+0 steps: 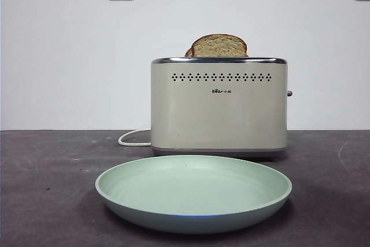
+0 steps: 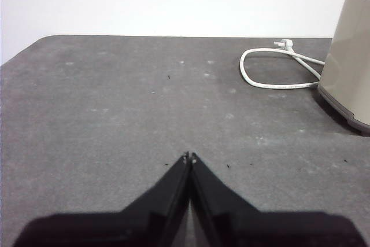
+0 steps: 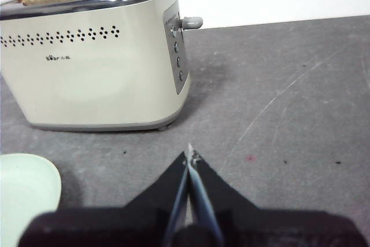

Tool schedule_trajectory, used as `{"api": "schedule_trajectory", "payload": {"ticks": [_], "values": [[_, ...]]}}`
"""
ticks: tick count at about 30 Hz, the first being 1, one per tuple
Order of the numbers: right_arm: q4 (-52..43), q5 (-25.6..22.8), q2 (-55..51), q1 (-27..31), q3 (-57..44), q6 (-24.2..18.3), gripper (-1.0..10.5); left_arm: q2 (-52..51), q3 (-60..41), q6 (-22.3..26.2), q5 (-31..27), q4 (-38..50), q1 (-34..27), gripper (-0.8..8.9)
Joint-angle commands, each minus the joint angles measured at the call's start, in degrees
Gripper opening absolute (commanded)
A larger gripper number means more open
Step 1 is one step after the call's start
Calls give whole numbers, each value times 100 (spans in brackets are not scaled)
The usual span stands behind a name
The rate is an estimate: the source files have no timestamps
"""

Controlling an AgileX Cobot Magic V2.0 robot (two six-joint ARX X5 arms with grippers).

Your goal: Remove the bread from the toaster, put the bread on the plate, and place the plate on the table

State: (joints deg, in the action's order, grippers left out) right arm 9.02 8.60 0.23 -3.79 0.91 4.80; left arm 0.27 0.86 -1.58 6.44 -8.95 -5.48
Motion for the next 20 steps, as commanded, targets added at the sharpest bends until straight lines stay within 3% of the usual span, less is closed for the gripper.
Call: {"api": "schedule_trajectory", "payload": {"ticks": [1,4,7,16,20], "values": [[-37,4,-11,0,-59,437,1,-13,-59,-240,11,26,-15,-4],[-122,50,-11,0,20,1027,-11,-13,37,-713,105,4,-15,-6],[-116,77,42,-9,251,1403,-12,-11,332,-804,247,-127,-15,-6],[289,833,1045,-46,1458,1480,-12,256,1725,-1237,540,-874,-15,-6],[931,1375,1794,-50,2323,1165,-12,682,2437,-1213,1058,-1403,-15,-6]]}}
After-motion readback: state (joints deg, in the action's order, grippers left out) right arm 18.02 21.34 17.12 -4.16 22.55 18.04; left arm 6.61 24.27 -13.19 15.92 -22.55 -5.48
